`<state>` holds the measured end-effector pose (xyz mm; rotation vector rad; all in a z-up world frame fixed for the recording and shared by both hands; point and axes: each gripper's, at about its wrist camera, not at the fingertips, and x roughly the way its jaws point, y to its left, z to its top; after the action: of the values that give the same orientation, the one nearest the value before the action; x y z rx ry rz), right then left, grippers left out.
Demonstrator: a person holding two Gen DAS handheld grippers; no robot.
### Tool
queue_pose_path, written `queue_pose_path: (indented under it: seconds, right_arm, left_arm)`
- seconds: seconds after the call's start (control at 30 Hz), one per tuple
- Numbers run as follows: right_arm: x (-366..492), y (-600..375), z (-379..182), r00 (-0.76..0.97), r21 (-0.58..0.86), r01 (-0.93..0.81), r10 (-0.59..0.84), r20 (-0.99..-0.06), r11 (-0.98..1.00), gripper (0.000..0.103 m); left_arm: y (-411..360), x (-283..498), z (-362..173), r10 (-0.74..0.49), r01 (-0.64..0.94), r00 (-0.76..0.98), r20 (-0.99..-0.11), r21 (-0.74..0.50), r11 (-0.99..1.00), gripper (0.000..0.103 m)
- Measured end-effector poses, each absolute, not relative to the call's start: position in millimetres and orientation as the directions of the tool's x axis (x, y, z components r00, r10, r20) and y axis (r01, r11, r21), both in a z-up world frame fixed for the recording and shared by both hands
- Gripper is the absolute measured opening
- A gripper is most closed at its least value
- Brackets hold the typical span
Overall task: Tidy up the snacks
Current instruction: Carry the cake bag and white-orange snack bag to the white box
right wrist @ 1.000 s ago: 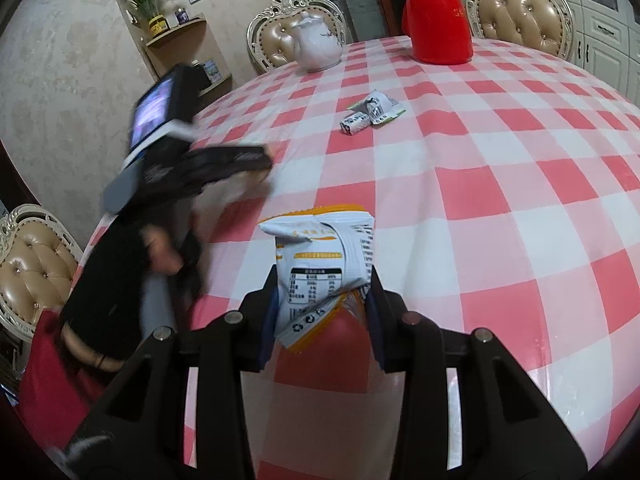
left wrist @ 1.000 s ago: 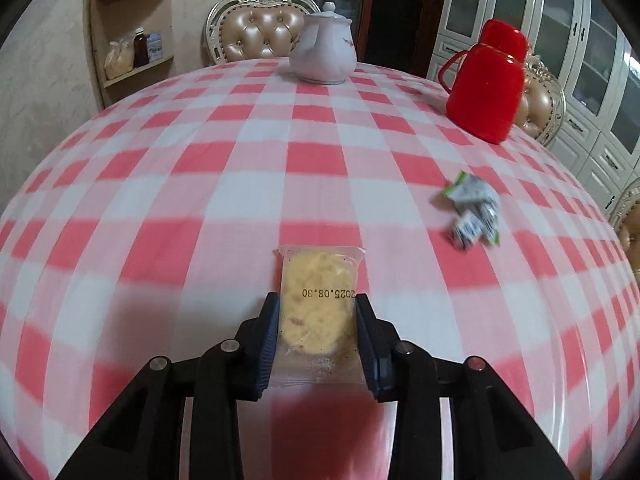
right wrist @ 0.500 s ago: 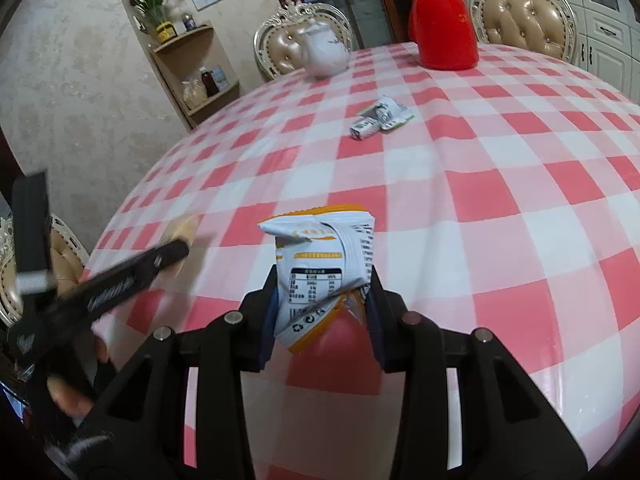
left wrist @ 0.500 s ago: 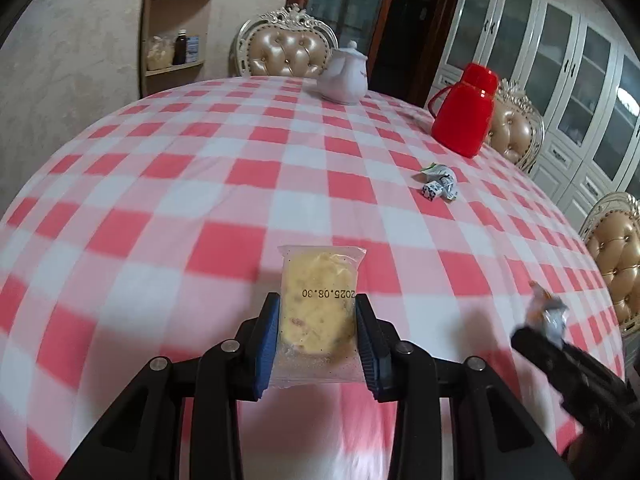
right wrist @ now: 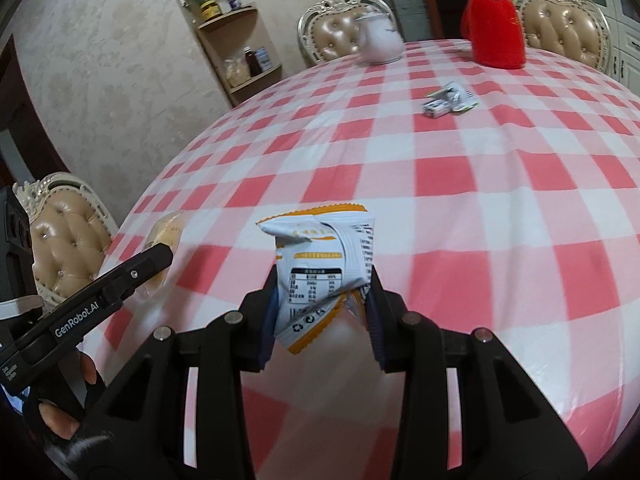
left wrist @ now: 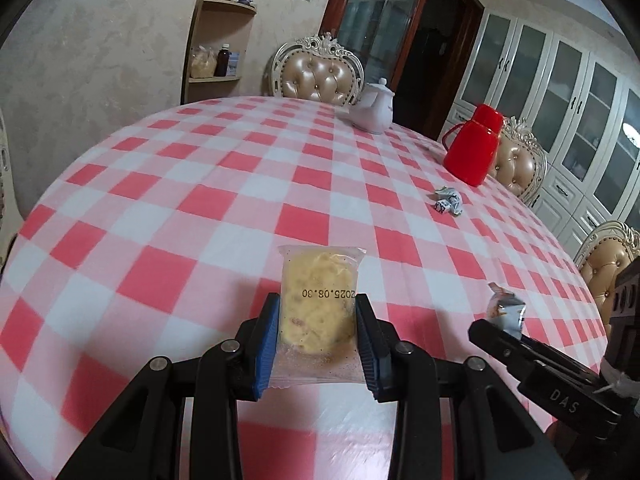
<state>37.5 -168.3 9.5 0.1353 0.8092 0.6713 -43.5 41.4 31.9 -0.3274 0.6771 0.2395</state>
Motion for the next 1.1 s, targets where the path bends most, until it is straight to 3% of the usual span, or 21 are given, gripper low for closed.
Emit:
queue_pose_path:
  seconds: [0.5,0.8,1.1]
  right_arm:
    - [-17,-98,9,0.378,0.324,-0.663,0.675,-0.633,0.675,0.042]
    - [-68,-40,16,0.207,0.387,-0.773,0.776,-0.596,0.503,0.042]
    - [-130,15,20,0.059,0.362,-0.870,0.800,-0.598,0.334,0.042]
  left_arm:
    - [78,-117,40,0.214,-0.407,0.730,-0.649,-0.161,0.899,0.037]
    - [112,-181,52,0.300,-0.482,0.715,-0.631,-0.134,0.866,0.037]
    - [165,-249,50,0.401,-0.600,0.650,-0.645,-0.112,0.793,0.037]
